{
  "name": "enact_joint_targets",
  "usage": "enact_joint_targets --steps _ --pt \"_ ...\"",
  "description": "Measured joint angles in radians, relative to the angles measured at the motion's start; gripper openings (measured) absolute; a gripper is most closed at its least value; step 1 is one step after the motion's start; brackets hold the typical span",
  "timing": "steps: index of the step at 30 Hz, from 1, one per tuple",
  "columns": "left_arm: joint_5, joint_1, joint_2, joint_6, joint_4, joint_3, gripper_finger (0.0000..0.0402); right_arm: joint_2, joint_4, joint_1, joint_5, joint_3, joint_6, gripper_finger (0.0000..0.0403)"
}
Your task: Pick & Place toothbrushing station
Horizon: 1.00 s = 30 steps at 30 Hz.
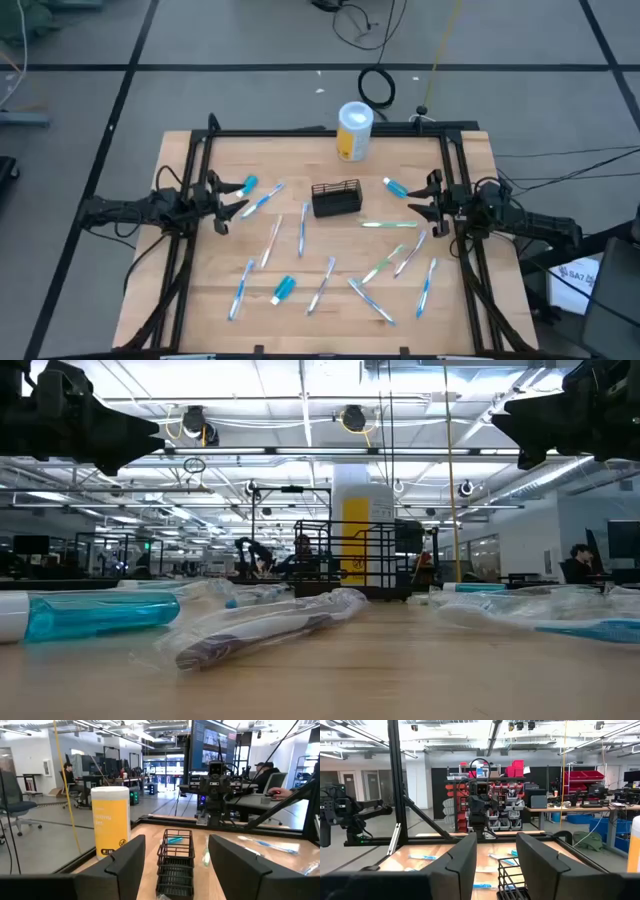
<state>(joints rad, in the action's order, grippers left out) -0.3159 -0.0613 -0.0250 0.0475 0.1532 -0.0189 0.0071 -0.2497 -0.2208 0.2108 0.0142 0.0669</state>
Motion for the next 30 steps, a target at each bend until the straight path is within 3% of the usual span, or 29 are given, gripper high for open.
enact_joint_targets --steps 30 --pt "0.000 0.000 0.000 -0.048 0.003 0.000 0.0225 0.000 -0.024 0.000 0.000 0.000 0.044 0.0130"
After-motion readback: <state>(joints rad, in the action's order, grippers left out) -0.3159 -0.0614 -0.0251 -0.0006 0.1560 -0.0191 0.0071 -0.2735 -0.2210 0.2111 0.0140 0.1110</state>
